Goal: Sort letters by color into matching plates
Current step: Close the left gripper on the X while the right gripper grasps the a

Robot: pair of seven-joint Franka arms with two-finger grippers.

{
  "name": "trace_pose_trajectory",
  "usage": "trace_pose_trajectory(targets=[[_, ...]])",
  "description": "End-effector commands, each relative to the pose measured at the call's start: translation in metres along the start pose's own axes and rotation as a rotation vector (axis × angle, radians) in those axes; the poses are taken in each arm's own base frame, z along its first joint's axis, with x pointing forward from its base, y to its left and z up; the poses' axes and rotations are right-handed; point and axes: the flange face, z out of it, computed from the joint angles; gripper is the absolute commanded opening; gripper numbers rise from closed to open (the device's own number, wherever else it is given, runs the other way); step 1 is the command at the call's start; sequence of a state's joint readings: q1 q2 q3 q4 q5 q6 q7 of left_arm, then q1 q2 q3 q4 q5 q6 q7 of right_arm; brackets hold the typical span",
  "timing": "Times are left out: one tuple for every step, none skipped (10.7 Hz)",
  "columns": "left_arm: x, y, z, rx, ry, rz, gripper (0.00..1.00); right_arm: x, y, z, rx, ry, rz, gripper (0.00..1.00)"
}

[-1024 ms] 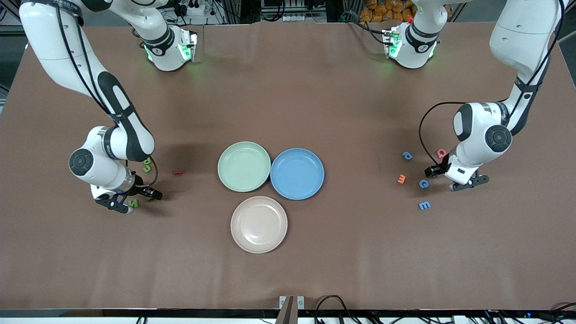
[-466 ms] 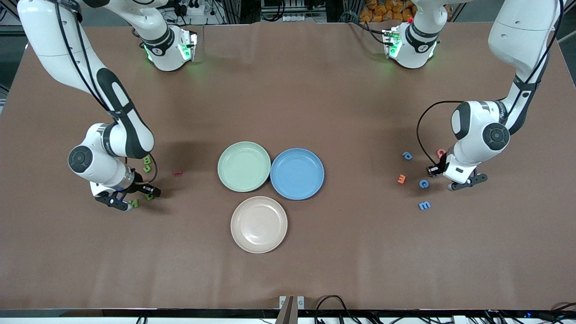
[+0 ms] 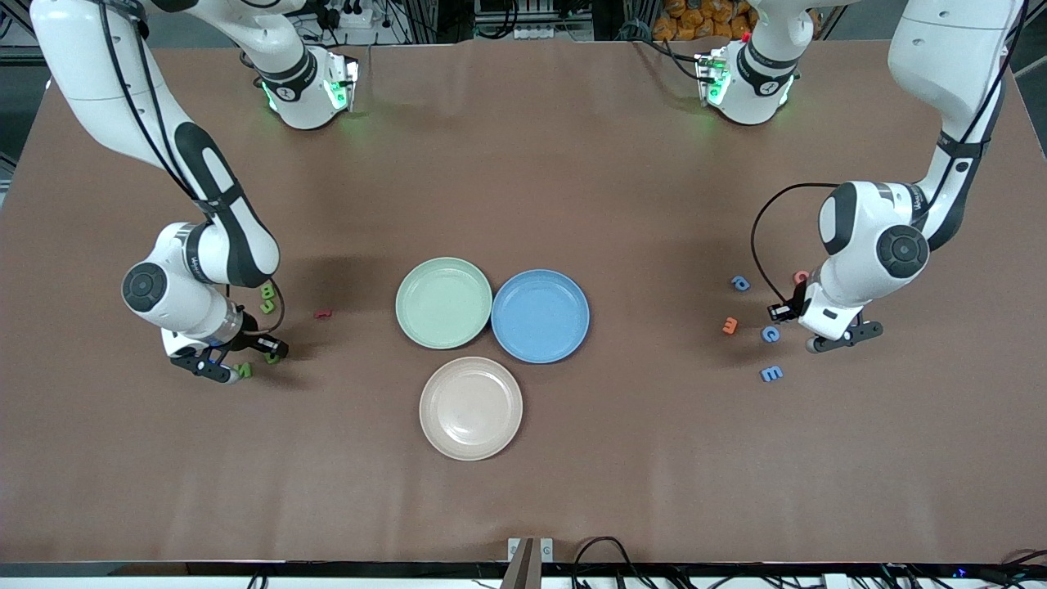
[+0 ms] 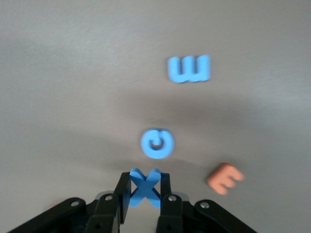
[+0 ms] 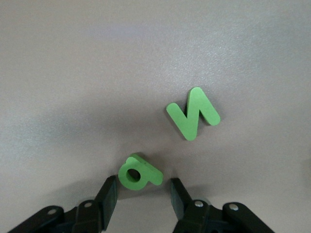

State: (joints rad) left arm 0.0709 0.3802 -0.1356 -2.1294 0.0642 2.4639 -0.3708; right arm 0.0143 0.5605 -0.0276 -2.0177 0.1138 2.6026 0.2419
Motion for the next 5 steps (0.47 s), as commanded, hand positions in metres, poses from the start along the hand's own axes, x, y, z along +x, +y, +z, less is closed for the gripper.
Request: trace_pose_trajectory(targets=[[0.0,0.053,-0.028,-0.002,-0.021,-0.058,0.0,-0.003,0.002,0.001,0.001,0.017,-0.012,0.52],[-0.005,0.066,-0.029,-0.008,-0.023,-0.063,0.0,-0.003,0.002,0.002,0.002,0.023,-0.012,0.53],[-0.008,0.082,-0.035,-0.017,-0.012,-0.066,0.0,-0.001,0.002,0.001,0.005,0.035,-0.012,0.54],[-0.013,0.104,-0.036,-0.022,-0.006,-0.081,0.0,0.0,0.002,0.0,0.006,0.038,-0.011,0.54],[-0.017,0.127,-0.036,-0.028,-0.002,-0.106,0.0,-0.001,0.002,0.001,0.006,0.037,-0.011,0.54]])
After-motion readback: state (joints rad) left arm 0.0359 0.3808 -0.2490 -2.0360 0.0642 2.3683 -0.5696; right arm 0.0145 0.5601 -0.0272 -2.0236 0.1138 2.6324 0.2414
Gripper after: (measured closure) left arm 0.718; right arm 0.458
